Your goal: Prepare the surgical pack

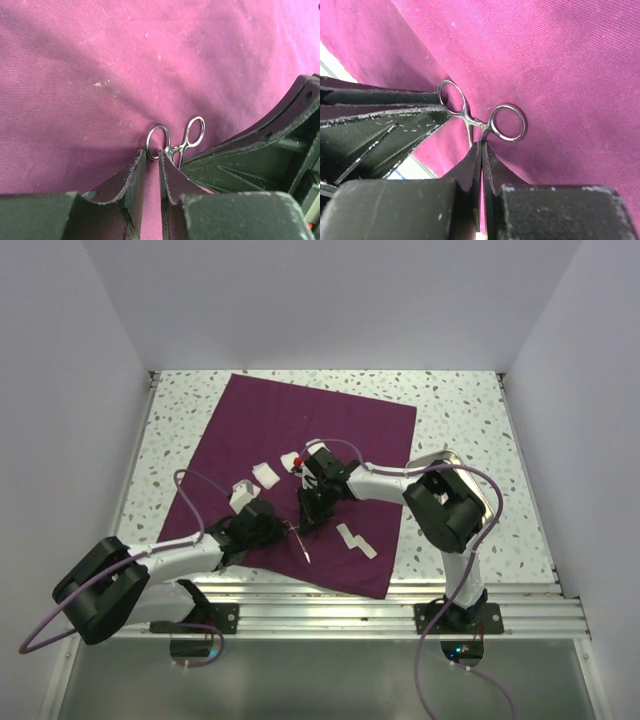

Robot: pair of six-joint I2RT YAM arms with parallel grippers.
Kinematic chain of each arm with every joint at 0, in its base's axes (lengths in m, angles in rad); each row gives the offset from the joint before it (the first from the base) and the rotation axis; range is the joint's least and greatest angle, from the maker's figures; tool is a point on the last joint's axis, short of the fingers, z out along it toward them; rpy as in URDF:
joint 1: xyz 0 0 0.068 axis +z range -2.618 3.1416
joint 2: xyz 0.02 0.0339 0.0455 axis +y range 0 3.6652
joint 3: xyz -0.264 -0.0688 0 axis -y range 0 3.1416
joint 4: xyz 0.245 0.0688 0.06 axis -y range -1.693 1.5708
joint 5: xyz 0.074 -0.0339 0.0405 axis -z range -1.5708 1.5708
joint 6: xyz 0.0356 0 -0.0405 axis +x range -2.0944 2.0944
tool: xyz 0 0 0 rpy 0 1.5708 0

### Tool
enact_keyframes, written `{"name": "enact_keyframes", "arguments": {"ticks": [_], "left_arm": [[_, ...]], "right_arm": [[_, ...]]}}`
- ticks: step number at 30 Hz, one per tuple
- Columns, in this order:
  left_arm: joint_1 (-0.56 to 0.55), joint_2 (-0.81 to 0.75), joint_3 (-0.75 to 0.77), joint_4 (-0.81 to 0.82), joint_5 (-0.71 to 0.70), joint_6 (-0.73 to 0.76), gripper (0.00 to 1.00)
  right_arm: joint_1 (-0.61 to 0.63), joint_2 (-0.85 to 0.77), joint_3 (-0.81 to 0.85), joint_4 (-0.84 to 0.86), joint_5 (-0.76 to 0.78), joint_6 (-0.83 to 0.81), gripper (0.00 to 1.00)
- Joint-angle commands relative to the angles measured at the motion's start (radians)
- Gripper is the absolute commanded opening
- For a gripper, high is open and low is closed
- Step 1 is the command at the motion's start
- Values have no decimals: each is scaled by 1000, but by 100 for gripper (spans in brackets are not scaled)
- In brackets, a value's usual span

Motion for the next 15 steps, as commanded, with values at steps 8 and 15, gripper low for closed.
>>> {"name": "enact_keyframes", "arguments": {"ticks": [8, 15], "left_arm": [[-39, 6, -6, -77, 0, 12, 23], [-39, -3, -6, -95, -64, 4, 34]], "right_arm": [[6, 23, 36, 31, 7, -7, 0], [6, 29, 30, 35, 0, -11, 0]]}}
